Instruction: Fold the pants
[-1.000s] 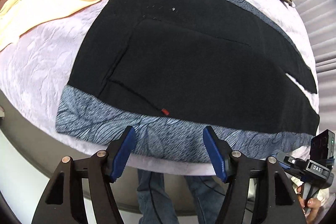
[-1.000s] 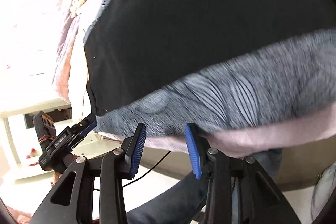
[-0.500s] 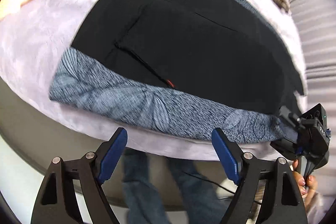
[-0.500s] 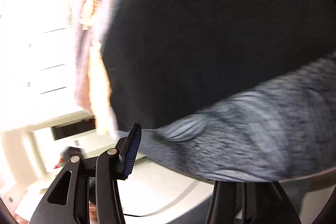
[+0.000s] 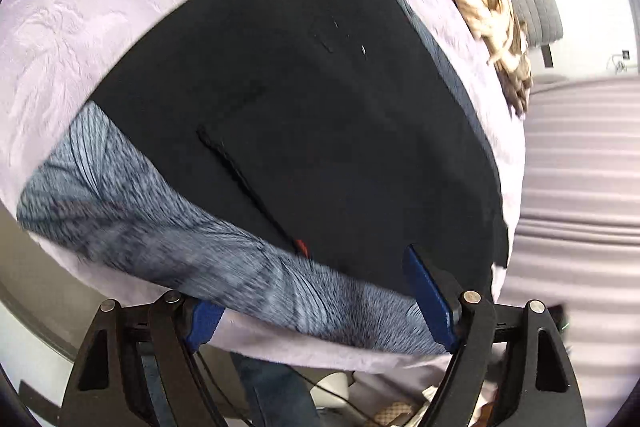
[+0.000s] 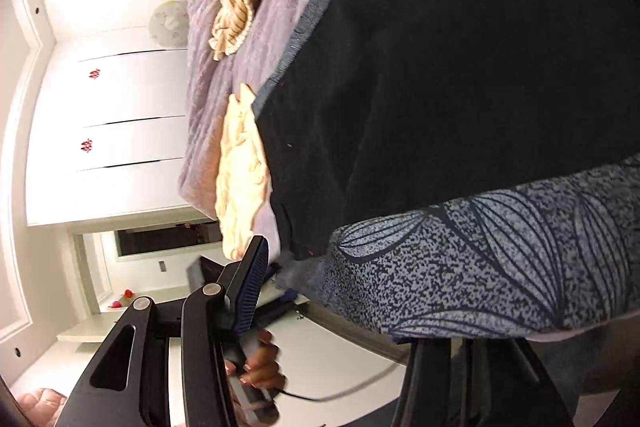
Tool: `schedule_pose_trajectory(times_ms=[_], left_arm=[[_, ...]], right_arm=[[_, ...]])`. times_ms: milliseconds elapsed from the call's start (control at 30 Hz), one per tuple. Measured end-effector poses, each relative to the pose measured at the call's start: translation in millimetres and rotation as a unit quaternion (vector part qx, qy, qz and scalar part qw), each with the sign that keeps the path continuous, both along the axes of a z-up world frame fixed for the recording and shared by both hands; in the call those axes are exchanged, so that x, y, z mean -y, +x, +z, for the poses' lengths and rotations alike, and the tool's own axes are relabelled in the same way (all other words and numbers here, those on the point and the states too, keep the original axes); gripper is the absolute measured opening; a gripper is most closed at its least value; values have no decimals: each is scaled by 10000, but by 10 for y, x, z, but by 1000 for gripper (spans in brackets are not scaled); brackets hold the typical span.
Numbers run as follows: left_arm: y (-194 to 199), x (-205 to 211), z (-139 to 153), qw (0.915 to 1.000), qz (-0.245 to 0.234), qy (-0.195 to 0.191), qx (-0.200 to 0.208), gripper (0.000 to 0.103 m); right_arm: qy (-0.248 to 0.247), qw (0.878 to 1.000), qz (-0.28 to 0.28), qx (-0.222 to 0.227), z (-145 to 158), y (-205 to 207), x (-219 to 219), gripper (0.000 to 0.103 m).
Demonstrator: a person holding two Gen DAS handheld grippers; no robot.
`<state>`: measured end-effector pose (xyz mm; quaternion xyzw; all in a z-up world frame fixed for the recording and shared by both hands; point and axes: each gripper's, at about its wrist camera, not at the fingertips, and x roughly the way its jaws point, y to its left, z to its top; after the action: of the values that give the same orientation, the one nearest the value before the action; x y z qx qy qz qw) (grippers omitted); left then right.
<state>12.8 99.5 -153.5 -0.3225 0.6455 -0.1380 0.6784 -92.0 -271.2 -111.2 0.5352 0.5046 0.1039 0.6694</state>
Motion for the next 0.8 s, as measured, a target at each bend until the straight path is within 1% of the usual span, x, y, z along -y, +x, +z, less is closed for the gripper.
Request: schedule_pose_trajectory(times_ms=[33, 67, 100, 133, 200, 233, 267, 300, 333, 367, 433, 467, 533, 600, 633, 667, 700, 733, 800], left_arm=[[20, 1, 2, 9999, -99, 62, 25, 72], [33, 25, -12, 9996, -246, 151, 30, 66], [61, -4, -30, 9988, -419, 244, 51, 57], [56, 12, -54, 9976, -585, 378, 41, 53], [42, -1, -99, 9961, -723, 498, -29, 33], [36, -24, -108, 9959, -739, 525, -57, 30], [47, -40, -95, 9960, -725, 522, -79, 24], [54, -69, -60, 9963, -694, 508, -91, 23], [64, -82, 23, 9966, -647, 513, -46, 23], [75, -76, 111, 9966, -621, 548, 24, 23], [142, -85, 351, 9966, -560, 561, 222, 23], [193, -72, 508, 9964, -526, 546, 377, 23], [442, 26, 762, 9945, -476, 588, 728, 23], [714, 106, 968, 9908, -442, 603, 1131, 24], [898, 158, 1066, 9872, -429, 663, 1387, 24], [1058, 262, 1105, 9837, -423, 807, 1552, 24], [1188, 295, 1104, 9806, -457, 943, 1657, 24], [1404, 383, 1034, 9780, -510, 1120, 1685, 24], [1683, 519, 823, 9746, -563, 1453, 1610, 24]], right_arm=[[-61, 10000, -10, -73, -57, -31, 31, 55], [-172, 9996, -68, -192, -117, -114, 63, 55], [-226, 9993, -168, -264, -152, -162, 70, 55], [-235, 9989, -269, -308, -217, -218, 136, 53], [-120, 9964, -715, -443, -380, -406, 344, 44], [36, 9938, -982, -524, -468, -497, 436, 28], [307, 9884, -1345, -634, -575, -614, 550, 6], [467, 9838, -1585, -698, -623, -691, 616, 6], [509, 9821, -1676, -693, -625, -732, 671, 6], [416, 9848, -1568, -627, -546, -709, 685, 6], [20, 9923, -1154, -442, -301, -572, 696, 6], [-306, 9958, -819, -265, -65, -430, 727, 6], [-606, 9971, -458, -5, 235, -213, 834, 6], [-793, 9965, -85, 260, 542, 160, 987, 7], [-839, 9957, 82, 374, 654, 385, 1086, 7], [-870, 9952, 178, 418, 714, 547, 1101, 7], [-958, 9938, 361, 435, 754, 822, 1210, 7], [-1014, 9930, 454, 411, 746, 987, 1249, 8], [-1105, 9911, 692, 257, 642, 1453, 1354, 10]])
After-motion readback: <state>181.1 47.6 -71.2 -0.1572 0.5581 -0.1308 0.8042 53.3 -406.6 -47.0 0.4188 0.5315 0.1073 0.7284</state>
